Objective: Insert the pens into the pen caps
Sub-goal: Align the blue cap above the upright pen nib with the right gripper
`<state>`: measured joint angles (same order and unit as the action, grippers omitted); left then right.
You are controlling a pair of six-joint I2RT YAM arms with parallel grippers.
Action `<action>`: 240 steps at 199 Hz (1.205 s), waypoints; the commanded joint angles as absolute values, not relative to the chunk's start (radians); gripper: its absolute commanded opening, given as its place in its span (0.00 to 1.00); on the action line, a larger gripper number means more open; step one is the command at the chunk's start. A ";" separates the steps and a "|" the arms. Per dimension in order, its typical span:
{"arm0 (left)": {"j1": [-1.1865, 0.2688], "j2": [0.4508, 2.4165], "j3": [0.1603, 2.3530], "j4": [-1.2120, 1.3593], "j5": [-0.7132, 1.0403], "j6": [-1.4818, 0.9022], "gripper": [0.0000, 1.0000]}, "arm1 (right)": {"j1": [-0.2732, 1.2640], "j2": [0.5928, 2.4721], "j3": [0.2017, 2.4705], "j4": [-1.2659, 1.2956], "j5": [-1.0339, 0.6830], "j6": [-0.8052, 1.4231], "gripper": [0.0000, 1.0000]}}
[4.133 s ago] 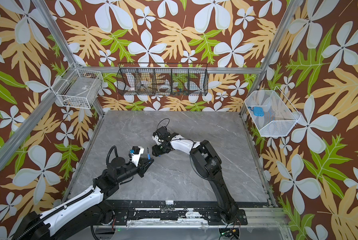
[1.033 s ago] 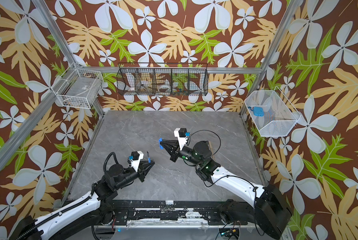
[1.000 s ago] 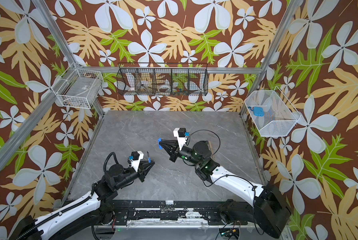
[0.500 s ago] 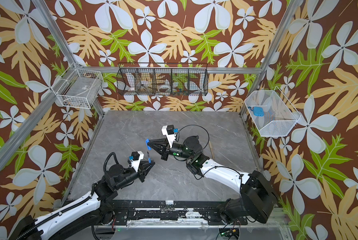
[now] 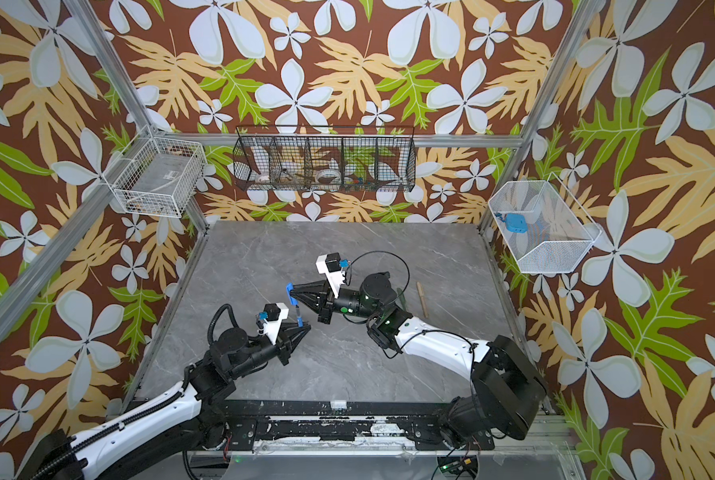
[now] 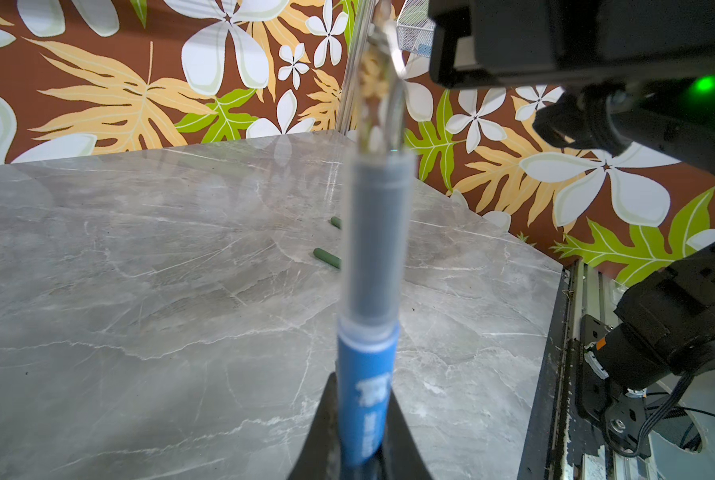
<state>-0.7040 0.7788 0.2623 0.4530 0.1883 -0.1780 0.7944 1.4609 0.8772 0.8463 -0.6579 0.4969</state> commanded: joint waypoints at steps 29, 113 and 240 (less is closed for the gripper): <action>-0.706 0.764 0.265 0.478 0.190 -0.169 0.00 | 0.799 1.470 0.877 0.882 -0.675 0.500 0.06; -0.706 0.751 0.265 0.474 0.186 -0.171 0.00 | 0.803 1.469 0.850 0.885 -0.667 0.505 0.06; -0.706 0.719 0.253 0.482 0.175 -0.179 0.00 | 0.818 1.456 0.807 0.876 -0.619 0.483 0.06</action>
<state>-0.7044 0.7231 0.2527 0.4149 0.1848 -0.1795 0.8120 1.4586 0.8154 0.8772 -0.6285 0.4896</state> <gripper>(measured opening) 0.133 0.066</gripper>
